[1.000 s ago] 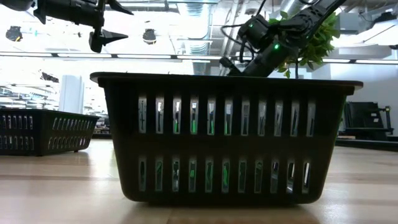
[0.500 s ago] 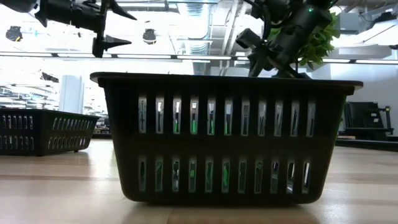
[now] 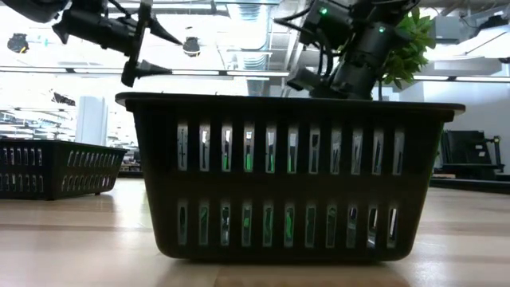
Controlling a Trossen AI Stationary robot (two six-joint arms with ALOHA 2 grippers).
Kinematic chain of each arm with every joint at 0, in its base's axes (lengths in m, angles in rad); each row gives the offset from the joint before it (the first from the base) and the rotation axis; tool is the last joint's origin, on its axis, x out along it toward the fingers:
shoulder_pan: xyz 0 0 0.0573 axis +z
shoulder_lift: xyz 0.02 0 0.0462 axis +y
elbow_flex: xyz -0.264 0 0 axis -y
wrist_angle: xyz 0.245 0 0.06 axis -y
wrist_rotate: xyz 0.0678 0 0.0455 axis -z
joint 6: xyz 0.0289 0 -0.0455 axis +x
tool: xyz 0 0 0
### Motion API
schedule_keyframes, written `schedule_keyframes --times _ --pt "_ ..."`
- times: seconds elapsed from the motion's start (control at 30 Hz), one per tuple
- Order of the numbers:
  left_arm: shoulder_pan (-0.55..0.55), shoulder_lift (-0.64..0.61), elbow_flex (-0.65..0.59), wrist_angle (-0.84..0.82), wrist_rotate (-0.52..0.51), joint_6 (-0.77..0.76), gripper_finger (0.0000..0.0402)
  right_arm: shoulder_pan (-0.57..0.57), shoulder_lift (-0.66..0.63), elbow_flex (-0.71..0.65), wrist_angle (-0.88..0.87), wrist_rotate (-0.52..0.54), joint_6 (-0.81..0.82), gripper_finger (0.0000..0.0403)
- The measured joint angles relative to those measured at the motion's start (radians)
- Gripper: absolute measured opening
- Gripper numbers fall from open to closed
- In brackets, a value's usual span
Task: Stack baskets by color
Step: Stack the middle green bin on the top green bin
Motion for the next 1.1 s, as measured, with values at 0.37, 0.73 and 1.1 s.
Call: schedule_keyframes --times 0.37,0.73,1.1 --pt "0.000 0.097 0.000 -0.277 -0.163 0.174 0.0325 -0.003 0.072 0.048 -0.020 -0.029 0.019 0.0176" --pt "0.000 0.199 0.000 -0.281 -0.159 0.188 0.0325 0.008 0.063 0.048 -0.115 -0.078 0.060 0.0014" --pt "0.009 0.209 0.000 -0.281 -0.206 0.230 0.0325 0.055 -0.066 0.047 -0.118 -0.085 0.129 0.0013"
